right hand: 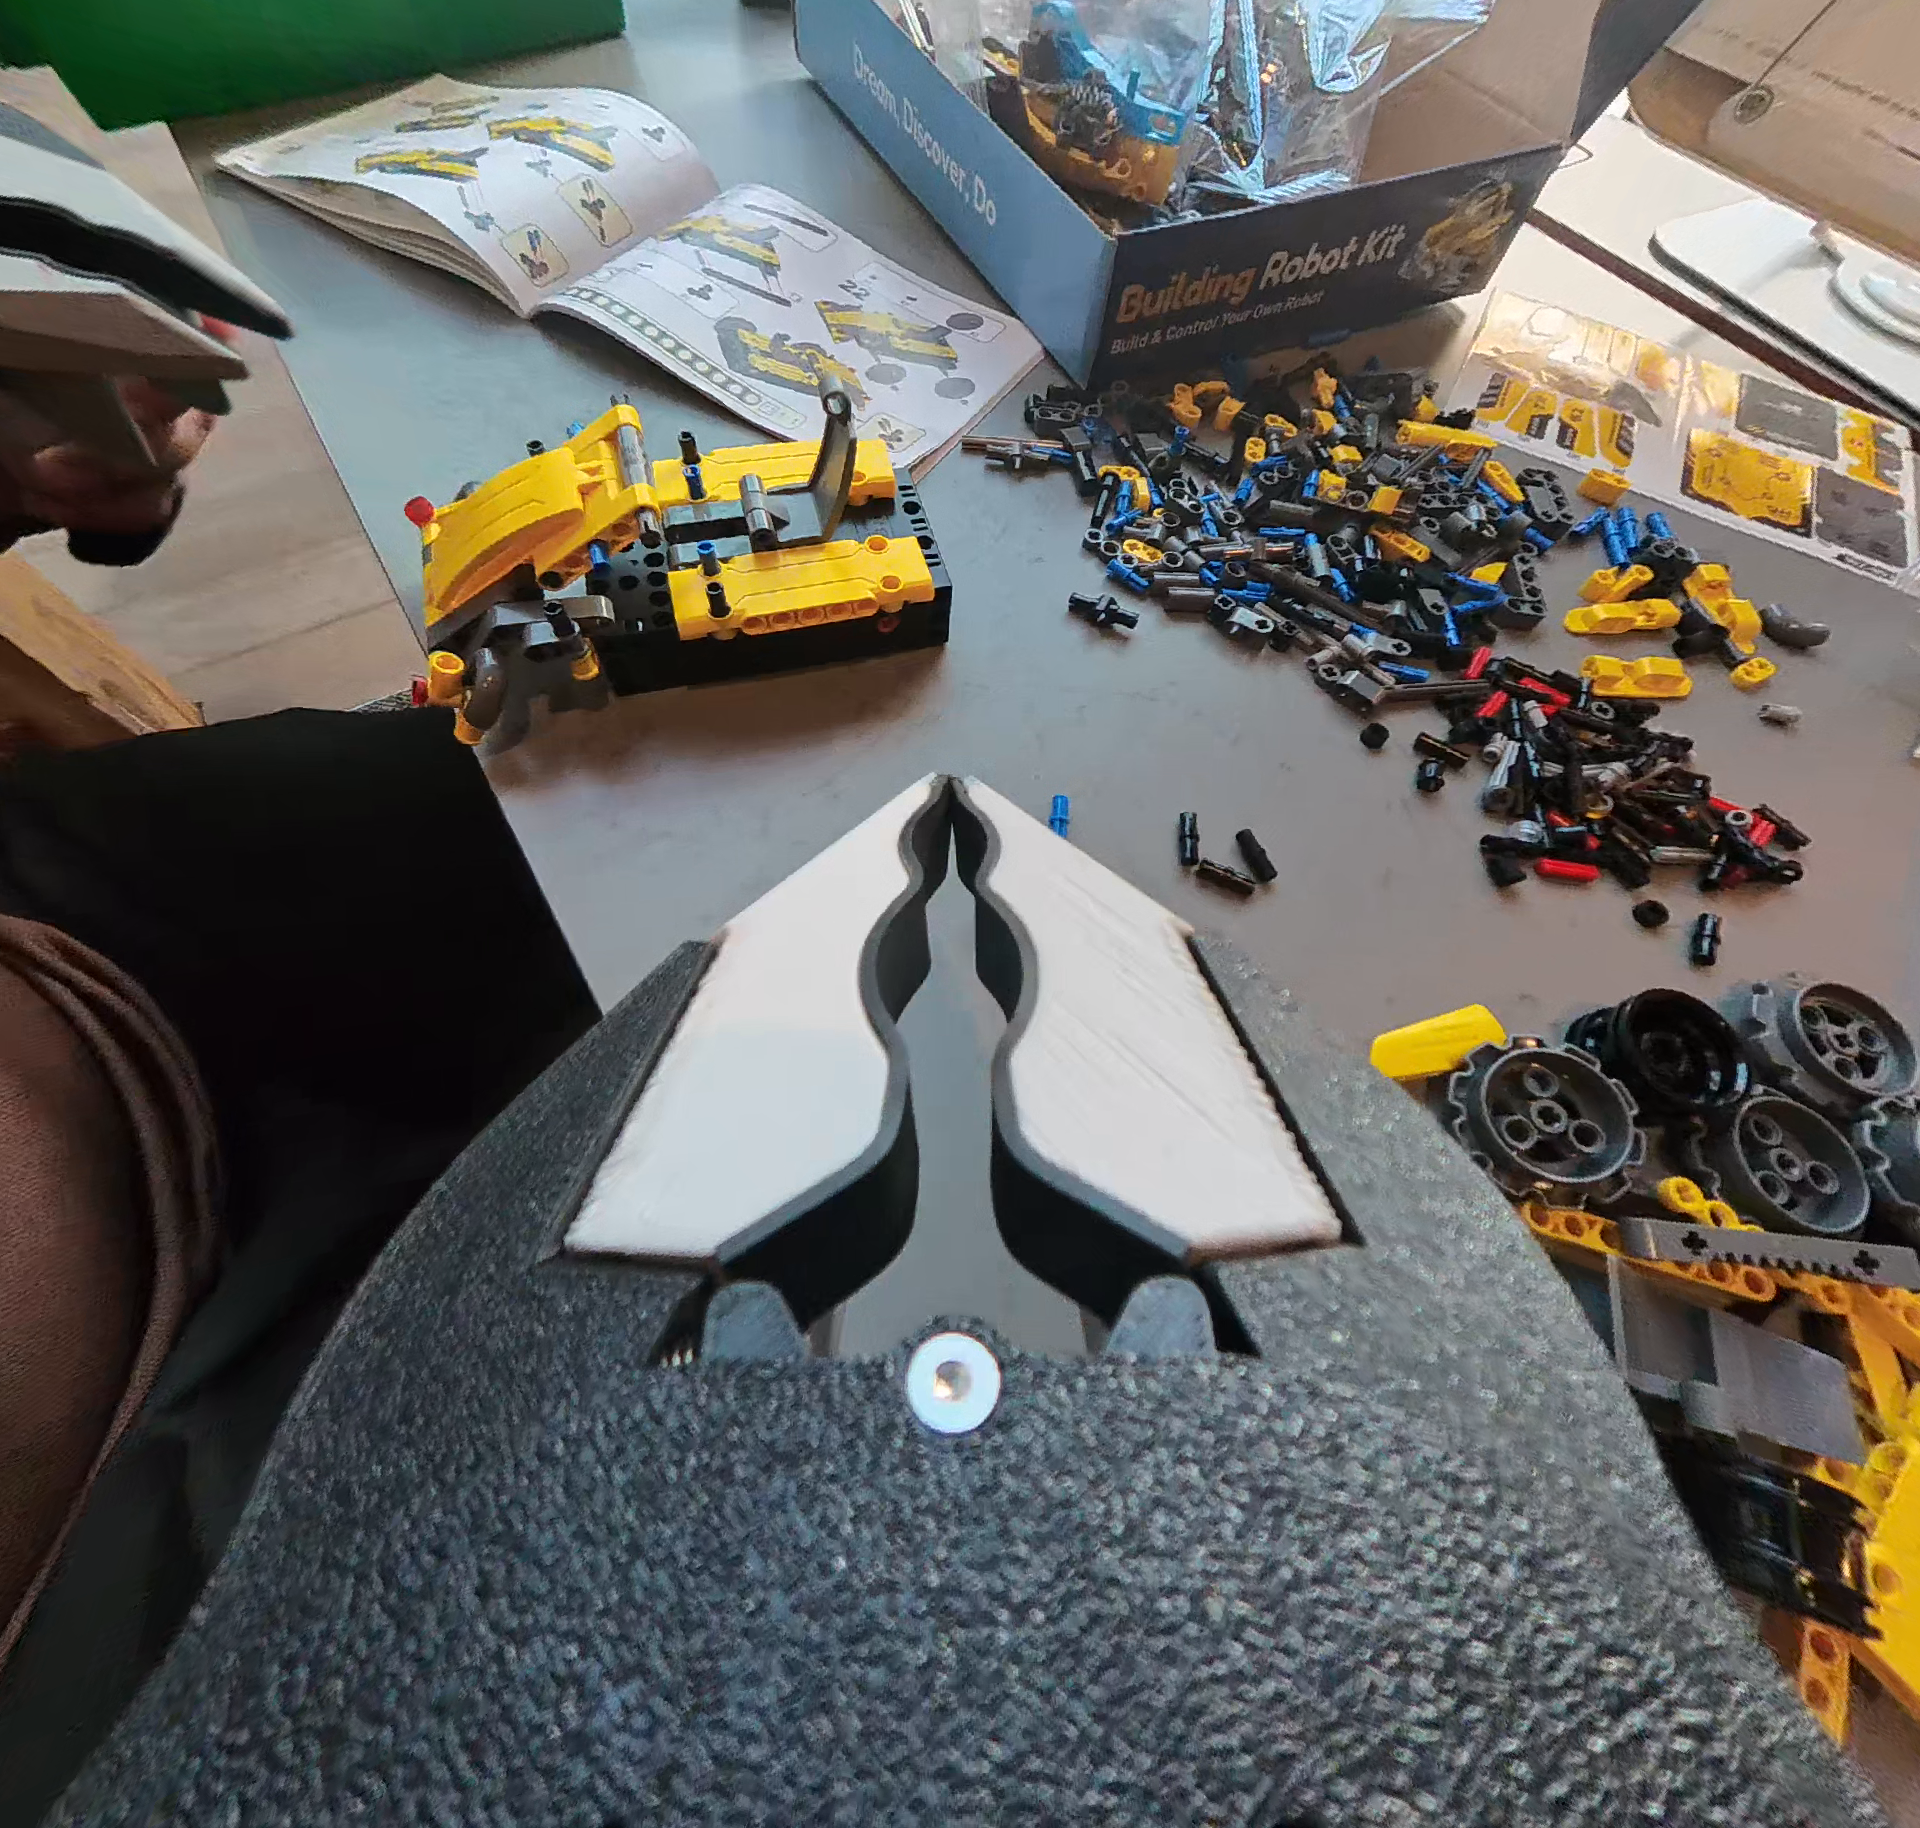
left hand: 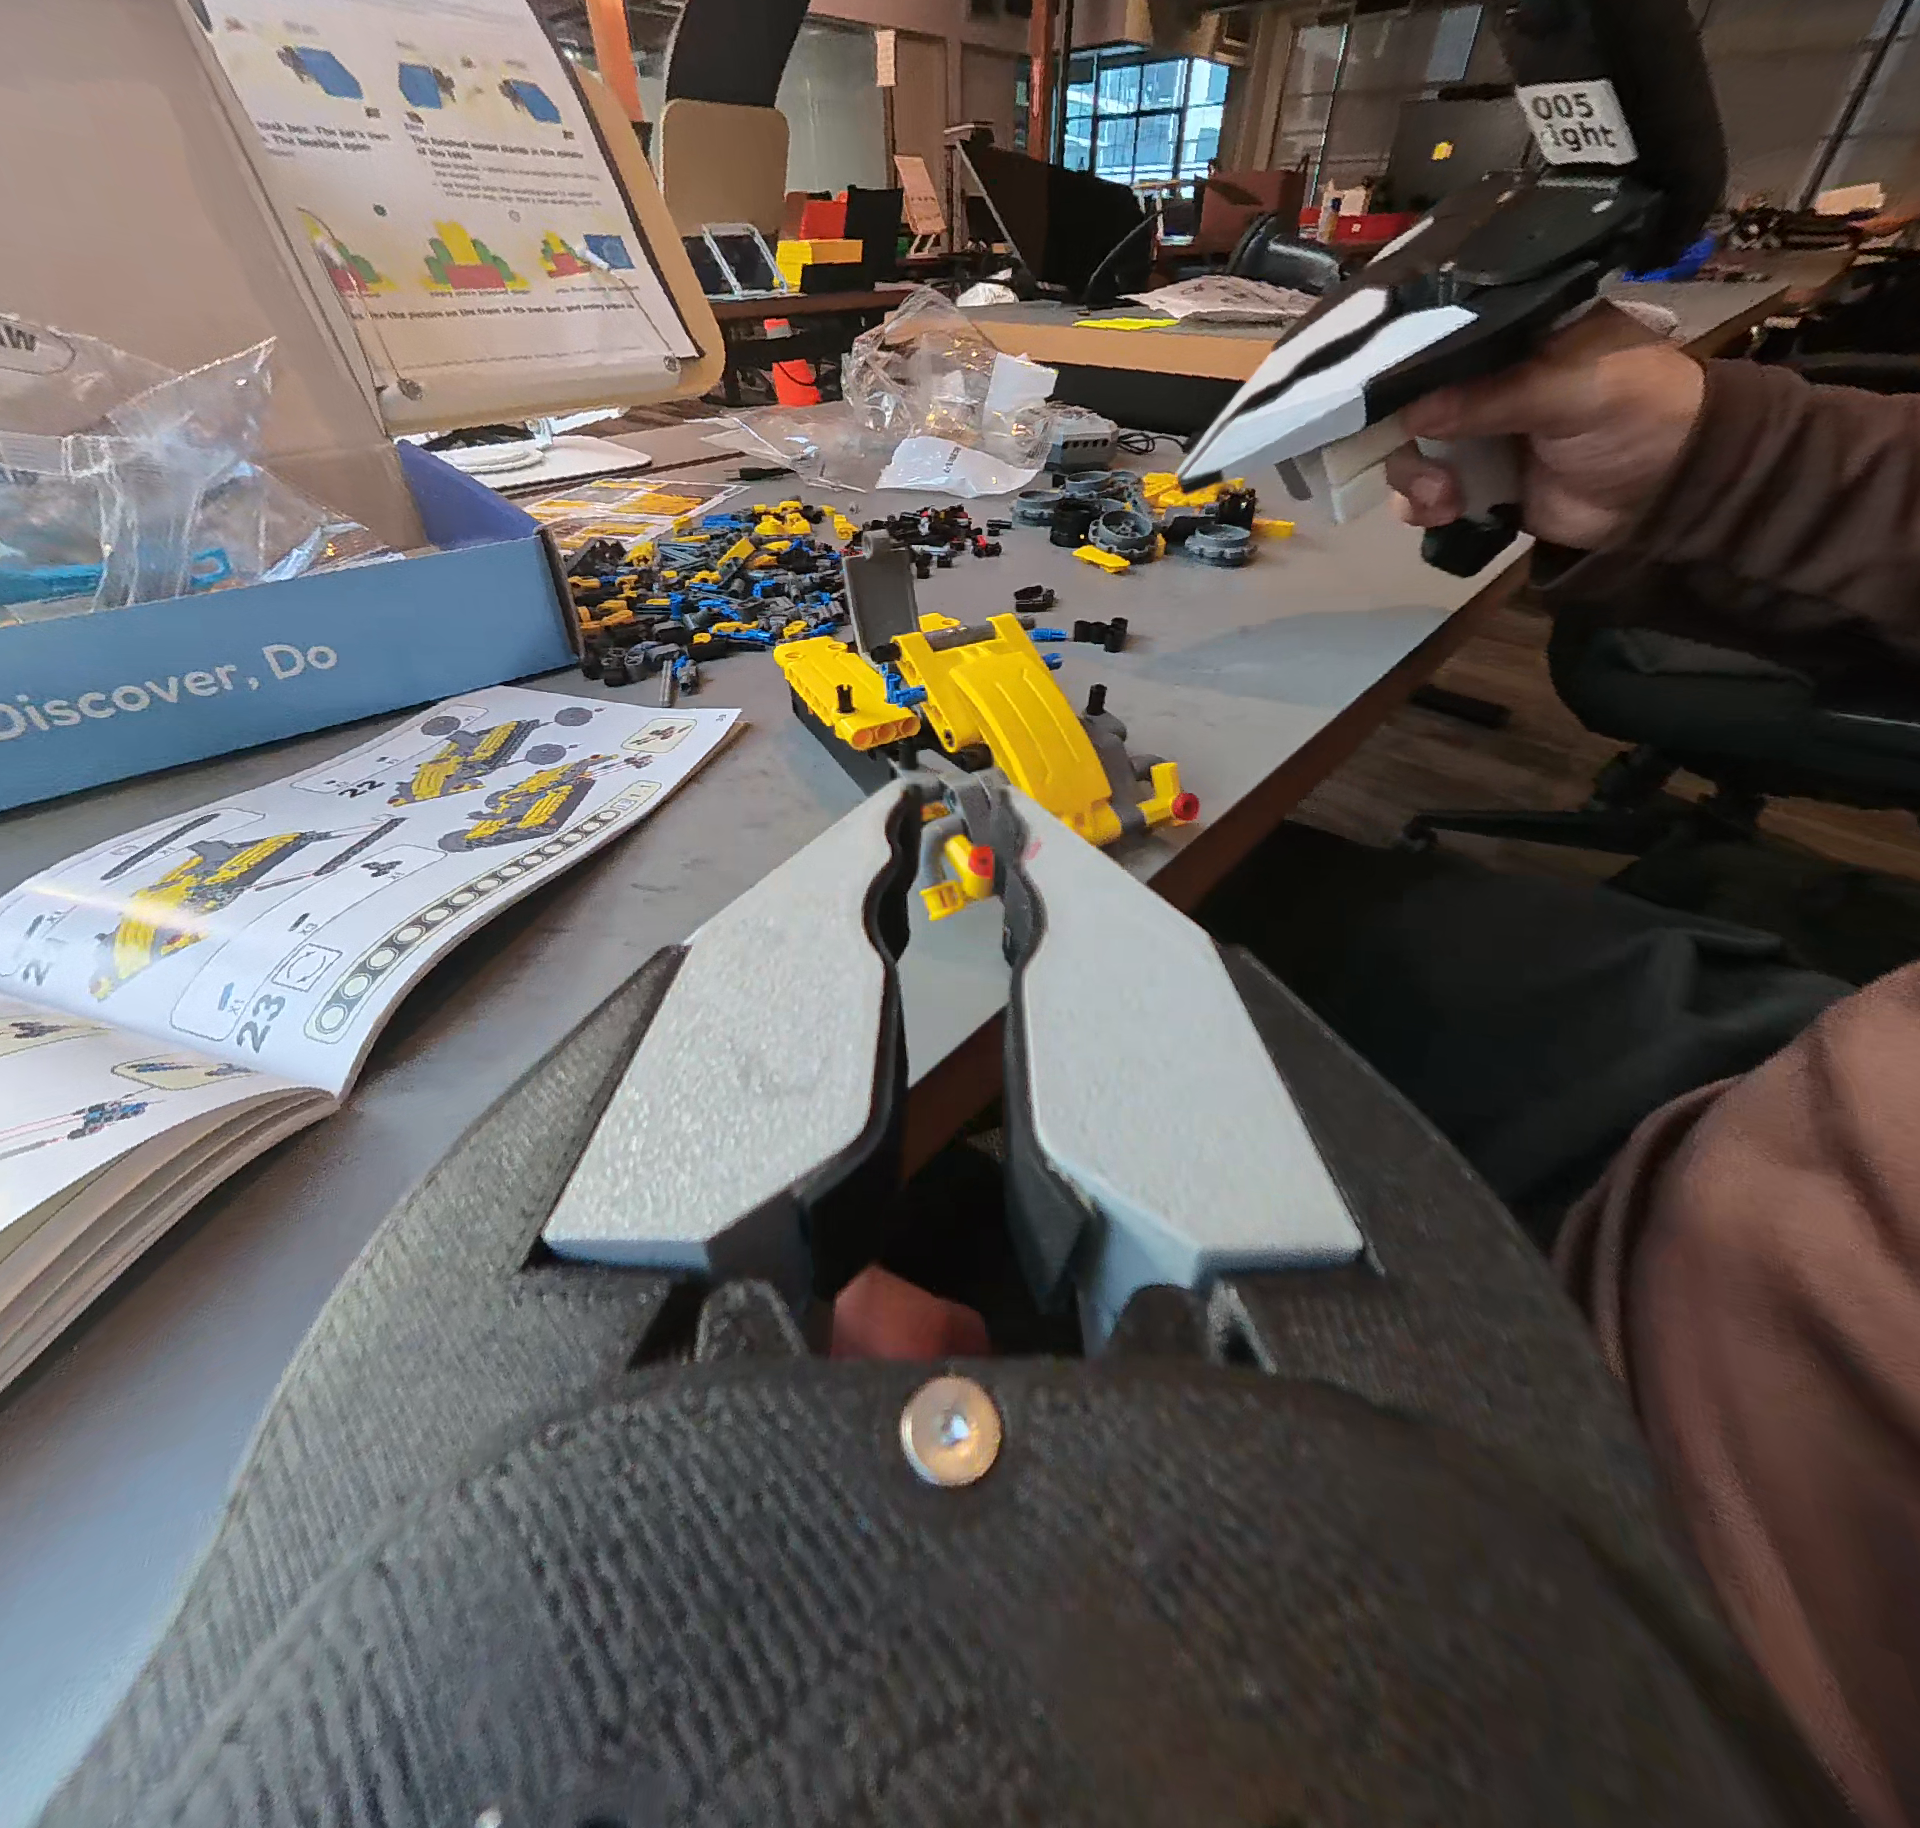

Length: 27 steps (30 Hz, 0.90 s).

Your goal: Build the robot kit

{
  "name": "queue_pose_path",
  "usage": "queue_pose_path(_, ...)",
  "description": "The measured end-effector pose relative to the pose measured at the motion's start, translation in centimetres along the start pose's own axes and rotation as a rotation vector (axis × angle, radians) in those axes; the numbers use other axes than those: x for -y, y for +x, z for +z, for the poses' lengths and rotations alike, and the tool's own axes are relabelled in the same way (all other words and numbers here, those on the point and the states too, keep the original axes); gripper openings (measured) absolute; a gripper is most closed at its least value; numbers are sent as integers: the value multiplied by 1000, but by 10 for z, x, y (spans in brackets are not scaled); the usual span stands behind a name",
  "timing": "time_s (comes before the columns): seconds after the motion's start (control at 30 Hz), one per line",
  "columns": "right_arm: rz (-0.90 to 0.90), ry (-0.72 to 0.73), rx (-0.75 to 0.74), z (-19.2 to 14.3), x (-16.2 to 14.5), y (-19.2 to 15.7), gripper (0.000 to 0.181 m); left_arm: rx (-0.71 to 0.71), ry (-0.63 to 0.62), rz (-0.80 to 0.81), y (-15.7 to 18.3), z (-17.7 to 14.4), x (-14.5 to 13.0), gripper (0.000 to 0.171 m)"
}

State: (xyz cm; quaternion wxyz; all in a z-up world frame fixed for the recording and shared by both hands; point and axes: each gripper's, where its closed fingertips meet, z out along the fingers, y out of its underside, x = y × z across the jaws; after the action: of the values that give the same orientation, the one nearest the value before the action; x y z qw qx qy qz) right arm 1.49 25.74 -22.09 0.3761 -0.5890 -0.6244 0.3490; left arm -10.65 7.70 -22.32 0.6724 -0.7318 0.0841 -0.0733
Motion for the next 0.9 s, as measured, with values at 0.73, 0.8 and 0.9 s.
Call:
queue_pose_path(0.73,-116,137,-12,29,26,36,0,42,-130,30,-12,2,-31,13)
queue_pose_path(0.8,-125,115,7,36,25,33,0,40,-134,27,-14,3,-33,13)
queue_pose_path(0.9,-137,100,7,43,24,33,0,25,-139,10,-14,4,-34,13)
